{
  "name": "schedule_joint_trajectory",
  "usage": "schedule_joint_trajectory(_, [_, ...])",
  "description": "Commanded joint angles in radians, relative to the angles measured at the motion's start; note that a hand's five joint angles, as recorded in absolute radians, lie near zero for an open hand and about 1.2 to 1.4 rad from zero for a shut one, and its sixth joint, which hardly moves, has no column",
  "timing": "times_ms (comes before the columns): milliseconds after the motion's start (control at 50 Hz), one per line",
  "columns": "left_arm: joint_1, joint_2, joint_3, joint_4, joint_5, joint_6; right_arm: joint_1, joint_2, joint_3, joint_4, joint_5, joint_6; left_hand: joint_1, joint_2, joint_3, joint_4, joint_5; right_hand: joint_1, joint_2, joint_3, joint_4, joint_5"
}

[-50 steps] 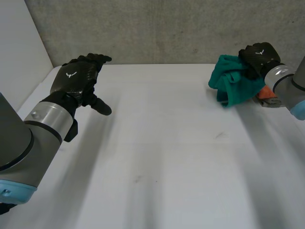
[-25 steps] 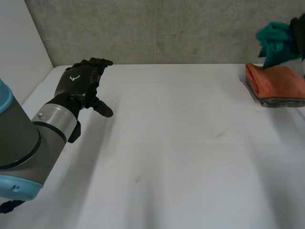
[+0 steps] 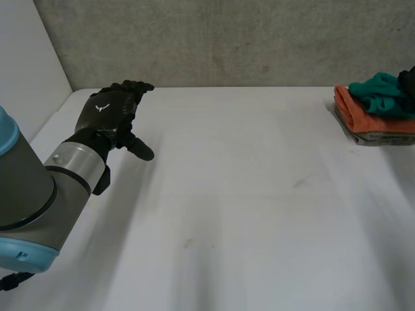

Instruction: Fold the laundry.

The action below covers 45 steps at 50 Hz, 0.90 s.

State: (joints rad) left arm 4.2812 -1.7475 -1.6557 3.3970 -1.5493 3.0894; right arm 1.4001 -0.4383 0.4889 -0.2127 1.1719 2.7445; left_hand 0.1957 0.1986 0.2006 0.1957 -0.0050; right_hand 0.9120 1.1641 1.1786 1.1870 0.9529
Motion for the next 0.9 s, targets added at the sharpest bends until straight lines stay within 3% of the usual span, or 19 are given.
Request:
schedule_joint_trajectory(20, [0.0, 0.0, 0.001, 0.001, 0.0, 0.0, 0.005, -0.011, 0.004, 0.004, -0.006, -0.002, -0.02, -0.023, -0.025, -0.02, 0.006, 0.484, 0.232, 0.218, 0.209, 0.269])
schedule_joint_trajectory(380, [0.0, -0.001, 0.001, 0.001, 0.001, 0.0, 0.005, -0.05, 0.065, 0.084, -0.008, -0.101, -0.02, -0.023, -0.025, -0.02, 0.006, 0.484, 0.232, 0.218, 0.209, 0.269])
schedule_joint_trajectory(540, [0.002, -0.001, 0.004, 0.001, 0.003, 0.0, 0.01, -0.024, -0.056, -0.063, 0.008, -0.14, -0.02, -0.023, -0.025, -0.02, 0.006, 0.484, 0.232, 0.218, 0.209, 0.269])
schedule_joint_trajectory(700, [0.003, -0.001, 0.004, 0.001, 0.003, 0.0, 0.06, -0.002, -0.185, -0.338, 0.092, -0.048, -0.02, -0.023, -0.025, -0.02, 0.006, 0.484, 0.232, 0.218, 0.209, 0.269])
schedule_joint_trajectory(820, [0.003, -0.004, 0.001, 0.001, 0.003, 0.0, 0.063, 0.004, -0.11, -0.312, 0.117, 0.075, -0.02, -0.023, -0.025, -0.02, 0.006, 0.484, 0.232, 0.218, 0.209, 0.269])
schedule_joint_trajectory(900, [0.003, -0.006, 0.001, 0.001, 0.003, 0.0, 0.063, 0.01, -0.037, -0.269, 0.104, 0.075, -0.02, -0.023, -0.025, -0.02, 0.006, 0.484, 0.232, 0.218, 0.209, 0.269])
